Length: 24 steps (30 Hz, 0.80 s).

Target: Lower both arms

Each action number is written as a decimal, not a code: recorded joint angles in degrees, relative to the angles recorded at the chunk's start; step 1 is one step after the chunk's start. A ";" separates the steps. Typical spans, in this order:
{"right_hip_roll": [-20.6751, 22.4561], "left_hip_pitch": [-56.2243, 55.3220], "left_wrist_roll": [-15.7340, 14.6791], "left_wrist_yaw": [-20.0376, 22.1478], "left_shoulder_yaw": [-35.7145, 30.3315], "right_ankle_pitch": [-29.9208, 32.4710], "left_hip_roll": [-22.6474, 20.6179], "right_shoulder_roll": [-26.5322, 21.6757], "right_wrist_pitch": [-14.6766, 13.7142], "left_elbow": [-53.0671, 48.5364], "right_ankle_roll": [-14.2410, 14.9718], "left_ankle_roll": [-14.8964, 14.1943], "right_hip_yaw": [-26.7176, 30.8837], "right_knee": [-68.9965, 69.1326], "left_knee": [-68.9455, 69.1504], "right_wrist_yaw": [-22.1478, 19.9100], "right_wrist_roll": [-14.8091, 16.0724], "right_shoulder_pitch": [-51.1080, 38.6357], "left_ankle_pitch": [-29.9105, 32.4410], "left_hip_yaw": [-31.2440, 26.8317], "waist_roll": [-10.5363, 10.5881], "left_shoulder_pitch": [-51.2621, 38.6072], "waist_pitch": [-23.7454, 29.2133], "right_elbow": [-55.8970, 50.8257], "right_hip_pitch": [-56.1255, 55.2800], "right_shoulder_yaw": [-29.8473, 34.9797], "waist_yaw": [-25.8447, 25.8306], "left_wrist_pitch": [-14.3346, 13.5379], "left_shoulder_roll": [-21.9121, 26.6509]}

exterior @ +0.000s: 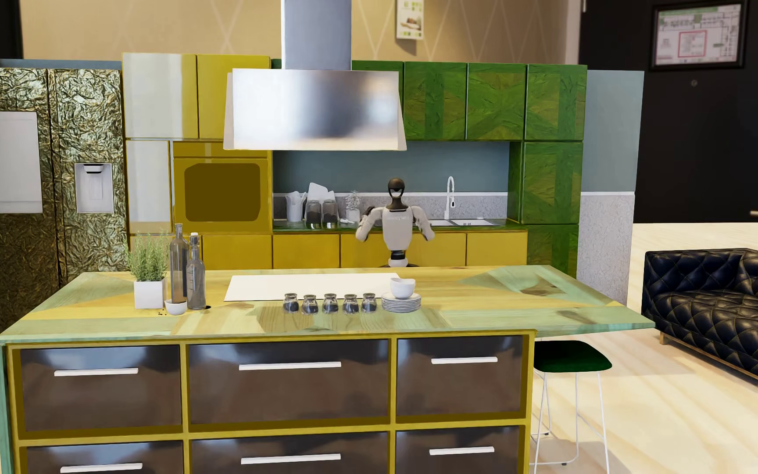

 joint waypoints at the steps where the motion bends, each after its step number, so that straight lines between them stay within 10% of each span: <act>1: 0.02 0.15 0.00 0.00 -1.68 0.08 0.07 -0.06 0.00 1.42 0.00 0.00 0.00 -0.08 0.03 0.00 0.00 0.37 -0.06 0.00 0.16 0.53 0.18 1.85 0.21 0.39 -0.15 0.00 0.24; 24: -0.69 0.24 0.00 0.00 -24.91 0.37 -0.31 1.29 0.00 38.58 0.00 0.00 0.00 0.55 -0.23 0.00 0.00 -2.95 0.15 0.00 0.33 -0.84 2.84 40.32 -0.18 22.02 -1.03 0.00 -4.24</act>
